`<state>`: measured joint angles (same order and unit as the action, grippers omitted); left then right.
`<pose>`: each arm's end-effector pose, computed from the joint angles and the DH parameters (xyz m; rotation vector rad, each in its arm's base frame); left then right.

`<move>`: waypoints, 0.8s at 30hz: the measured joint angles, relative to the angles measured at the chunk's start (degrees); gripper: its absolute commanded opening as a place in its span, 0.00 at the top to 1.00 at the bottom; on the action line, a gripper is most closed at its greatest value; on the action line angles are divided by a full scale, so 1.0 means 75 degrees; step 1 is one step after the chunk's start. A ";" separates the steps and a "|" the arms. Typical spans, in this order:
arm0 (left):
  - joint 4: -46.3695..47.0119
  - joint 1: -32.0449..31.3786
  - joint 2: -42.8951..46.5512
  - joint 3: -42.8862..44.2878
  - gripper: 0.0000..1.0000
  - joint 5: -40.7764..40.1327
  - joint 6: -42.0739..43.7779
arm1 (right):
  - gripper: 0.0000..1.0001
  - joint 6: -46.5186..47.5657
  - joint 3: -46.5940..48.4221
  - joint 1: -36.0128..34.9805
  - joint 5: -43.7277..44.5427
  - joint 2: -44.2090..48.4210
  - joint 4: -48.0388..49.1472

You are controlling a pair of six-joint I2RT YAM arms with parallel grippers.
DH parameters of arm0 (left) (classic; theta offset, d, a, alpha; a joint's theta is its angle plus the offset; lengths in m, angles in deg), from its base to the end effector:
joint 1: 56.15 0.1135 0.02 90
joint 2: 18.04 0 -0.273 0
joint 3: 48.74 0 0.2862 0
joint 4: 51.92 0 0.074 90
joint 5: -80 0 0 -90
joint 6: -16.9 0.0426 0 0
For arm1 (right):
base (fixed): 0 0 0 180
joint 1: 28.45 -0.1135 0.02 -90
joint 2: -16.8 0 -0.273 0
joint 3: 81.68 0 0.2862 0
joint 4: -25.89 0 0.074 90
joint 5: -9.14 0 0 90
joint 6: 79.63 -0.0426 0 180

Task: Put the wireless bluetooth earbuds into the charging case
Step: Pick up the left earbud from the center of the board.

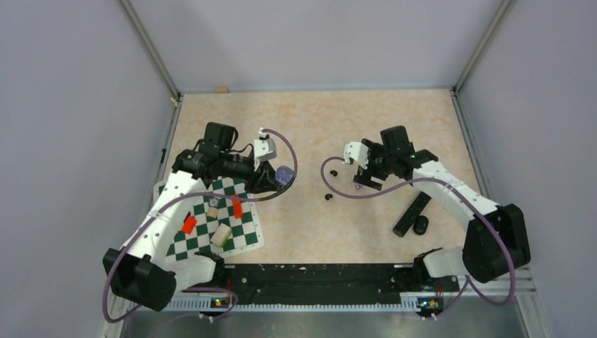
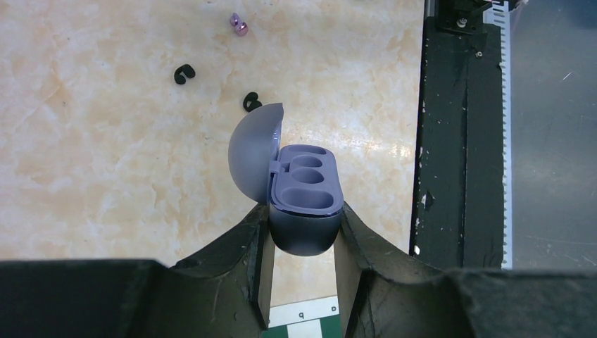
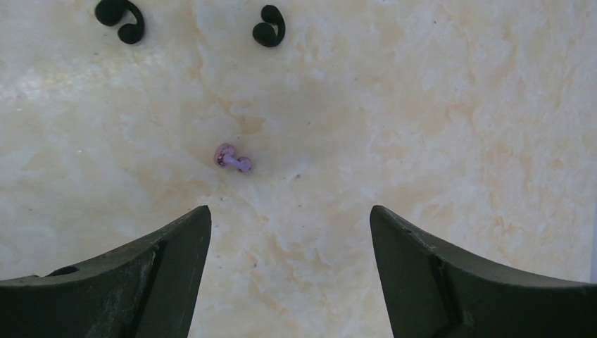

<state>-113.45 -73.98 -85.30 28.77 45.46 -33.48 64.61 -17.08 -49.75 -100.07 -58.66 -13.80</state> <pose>0.2344 -0.1123 0.3396 1.3761 1.6878 -0.9632 0.2792 0.1239 0.2356 -1.5775 1.7993 0.1448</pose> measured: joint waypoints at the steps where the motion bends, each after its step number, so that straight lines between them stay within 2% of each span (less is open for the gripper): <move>1: 0.0000 0.0023 0.0000 -0.0035 1.00 0.0000 0.0003 | 0.17 0.0079 0.0122 0.0000 0.0108 -0.0149 -0.0058; 8: 0.0020 0.0125 0.0000 -0.0061 1.00 0.0076 -0.0003 | 0.21 0.0734 0.0402 0.0000 0.0650 -0.0536 -0.0064; 17: 0.0079 0.0166 -0.0003 -0.0140 1.00 0.0096 -0.0003 | 0.22 0.1384 -0.0236 -0.0140 0.1180 -0.0554 0.0358; 21: 0.0102 0.0166 -0.0003 -0.0154 1.00 0.0099 -0.0003 | 0.32 0.1559 -0.0361 -0.0312 0.1381 -0.0597 0.0551; 24: 0.0134 0.0166 -0.0032 -0.0152 1.00 0.0119 -0.0006 | 0.30 0.1620 -0.0391 -0.0396 0.1437 -0.0670 0.0749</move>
<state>-112.45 -72.73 -85.54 27.63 46.36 -33.52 76.76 -20.01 -52.72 -89.29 -63.69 -8.19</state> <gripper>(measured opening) 0.374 0.684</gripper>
